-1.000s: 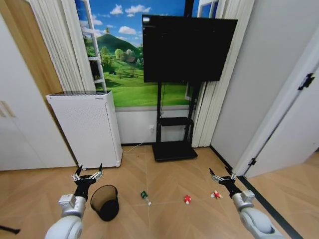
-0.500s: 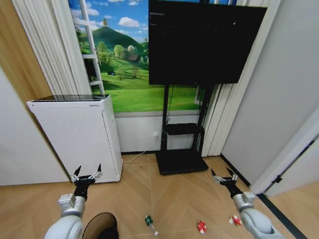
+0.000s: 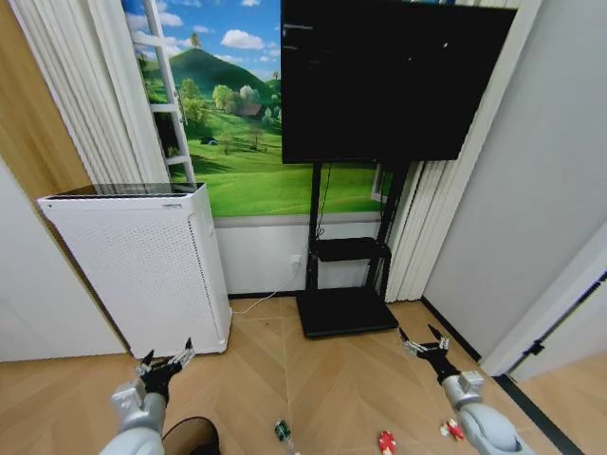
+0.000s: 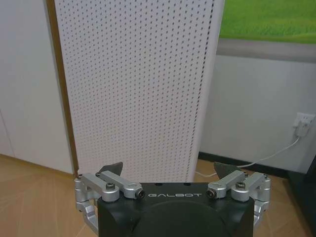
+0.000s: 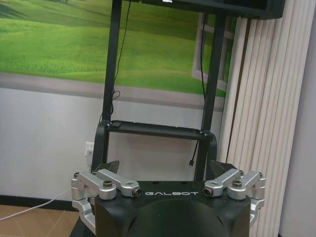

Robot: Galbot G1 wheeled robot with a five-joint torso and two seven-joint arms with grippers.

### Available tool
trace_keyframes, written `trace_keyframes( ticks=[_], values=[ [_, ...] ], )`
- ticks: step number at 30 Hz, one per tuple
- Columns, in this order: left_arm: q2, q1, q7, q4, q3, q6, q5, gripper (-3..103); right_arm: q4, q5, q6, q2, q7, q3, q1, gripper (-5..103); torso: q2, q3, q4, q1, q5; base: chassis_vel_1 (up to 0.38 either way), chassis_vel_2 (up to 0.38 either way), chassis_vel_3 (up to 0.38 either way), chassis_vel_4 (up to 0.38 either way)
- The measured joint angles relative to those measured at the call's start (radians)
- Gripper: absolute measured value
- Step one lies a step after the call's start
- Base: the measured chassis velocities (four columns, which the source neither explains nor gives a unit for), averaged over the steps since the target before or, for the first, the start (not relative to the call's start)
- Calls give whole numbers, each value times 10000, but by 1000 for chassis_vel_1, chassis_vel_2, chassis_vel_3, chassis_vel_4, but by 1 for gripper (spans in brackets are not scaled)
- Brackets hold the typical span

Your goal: Pick up the trash bin and place the garbage on the floor into it.

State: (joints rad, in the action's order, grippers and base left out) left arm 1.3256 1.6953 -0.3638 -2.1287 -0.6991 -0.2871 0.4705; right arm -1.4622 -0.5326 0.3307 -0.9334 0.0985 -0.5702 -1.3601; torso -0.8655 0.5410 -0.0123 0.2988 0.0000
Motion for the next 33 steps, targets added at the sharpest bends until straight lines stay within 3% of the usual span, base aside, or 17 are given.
trace_keyframes(
  ticks=[7, 9, 16, 26, 33],
  values=[
    [122, 48, 677, 107, -339, 785, -413, 100, 176, 165, 121, -234, 23, 69, -33, 100, 1, 2, -2, 7, 0, 0, 0, 0, 0],
    [24, -288, 1526, -159, -560, 1654, -924, 100, 168, 195, 134, -276, 21, 100, -12, 100, 1, 2, -3, 7, -1, 0, 0, 0, 0],
    [-409, -617, 2485, -396, -683, 2615, -862, 100, 49, 108, 144, -170, 18, 15, -18, 100, 2, 2, -3, 7, -1, 0, 0, 0, 0],
    [-513, -573, 2841, -280, -720, 2596, -1275, 100, -24, 67, 198, -151, 38, -68, -100, 100, 105, -52, -3, -34, -1, 0, 0, 0, 0],
    [-522, -606, 2880, -220, -745, 2660, -1291, 100, -108, 51, 175, -149, 8, -51, -73, 100, 524, -298, -3, -214, 0, 0, 0, 0, 0]
  ],
)
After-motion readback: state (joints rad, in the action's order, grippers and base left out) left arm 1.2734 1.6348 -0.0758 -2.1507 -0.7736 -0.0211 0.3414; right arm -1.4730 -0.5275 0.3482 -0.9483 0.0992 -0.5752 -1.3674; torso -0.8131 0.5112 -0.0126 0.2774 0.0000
